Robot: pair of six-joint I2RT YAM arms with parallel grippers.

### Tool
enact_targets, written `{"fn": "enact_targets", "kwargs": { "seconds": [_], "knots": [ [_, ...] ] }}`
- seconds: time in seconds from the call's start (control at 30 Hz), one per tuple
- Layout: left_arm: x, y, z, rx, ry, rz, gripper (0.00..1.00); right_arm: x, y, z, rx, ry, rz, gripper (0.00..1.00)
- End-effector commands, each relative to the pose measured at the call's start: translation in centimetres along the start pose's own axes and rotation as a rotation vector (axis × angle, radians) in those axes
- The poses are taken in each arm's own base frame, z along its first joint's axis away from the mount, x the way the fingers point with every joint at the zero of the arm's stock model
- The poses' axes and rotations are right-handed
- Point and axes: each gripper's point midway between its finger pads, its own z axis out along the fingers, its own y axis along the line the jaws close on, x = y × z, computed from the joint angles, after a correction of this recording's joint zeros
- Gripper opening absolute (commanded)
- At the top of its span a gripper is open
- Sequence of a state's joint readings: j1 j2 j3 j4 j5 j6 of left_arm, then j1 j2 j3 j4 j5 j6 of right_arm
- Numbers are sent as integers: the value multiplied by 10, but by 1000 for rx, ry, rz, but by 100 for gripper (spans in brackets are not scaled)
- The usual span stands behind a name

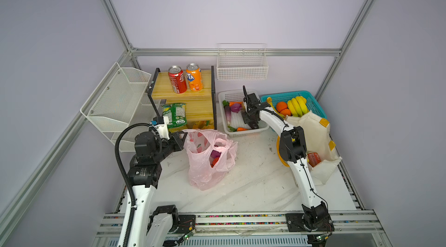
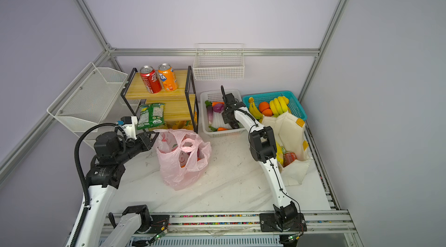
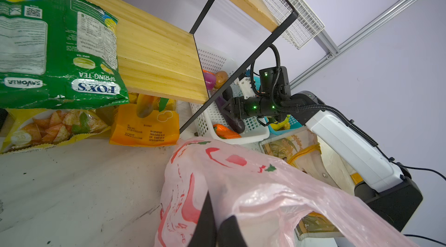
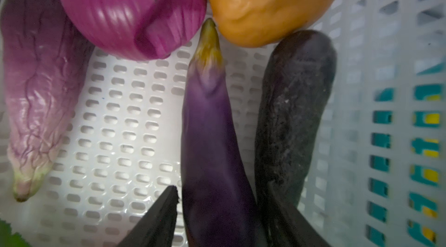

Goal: Place the mixed food into the grocery bags and tie them
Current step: 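Lower the right gripper onto the purple eggplant and close on it, then lift the eggplant with the right gripper and carry it to the pink bag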

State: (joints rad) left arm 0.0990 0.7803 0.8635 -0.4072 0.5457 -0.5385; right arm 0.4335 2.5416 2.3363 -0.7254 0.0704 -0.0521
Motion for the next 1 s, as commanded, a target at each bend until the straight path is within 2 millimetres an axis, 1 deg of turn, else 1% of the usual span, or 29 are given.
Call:
{"fn": "enact_targets", "kwargs": {
  "seconds": [0.0, 0.13, 0.2, 0.3, 0.37, 0.47, 0.57, 0.67, 0.73, 0.8, 0.87, 0.97],
  "knots": [
    [3, 3, 1, 10, -14, 11, 0, 23, -3, 20, 13, 85, -45, 63],
    [3, 4, 1, 6, -15, 12, 0, 21, 0, 27, 2, 84, -50, 61],
    [3, 4, 1, 6, -14, 11, 0, 18, 1, 29, -1, 73, -62, 59],
    [3, 4, 2, 6, -12, 9, 0, 15, 1, 31, 0, 61, -76, 53],
    [3, 5, 2, 7, -11, 8, 0, 5, -1, 24, 6, 30, -76, 45],
    [3, 4, 3, 11, -8, 4, 0, -20, 1, 0, -10, -54, -65, 37],
    [4, 3, 3, 19, -5, 1, 0, -49, 8, -34, -66, -161, -47, 31],
    [4, 2, 3, 26, -2, -1, 0, -70, 18, -69, -145, -251, -49, 27],
    [4, 0, 3, 32, -2, -2, 0, -76, 25, -90, -192, -296, -49, 26],
    [4, 0, 3, 36, -2, -4, 0, -78, 31, -104, -236, -325, -52, 26],
    [4, -1, 4, 41, 0, -4, 0, -77, 36, -115, -277, -342, -56, 26],
    [4, -2, 4, 49, 1, -5, 0, -75, 37, -128, -296, -356, -56, 26]
  ]
}}
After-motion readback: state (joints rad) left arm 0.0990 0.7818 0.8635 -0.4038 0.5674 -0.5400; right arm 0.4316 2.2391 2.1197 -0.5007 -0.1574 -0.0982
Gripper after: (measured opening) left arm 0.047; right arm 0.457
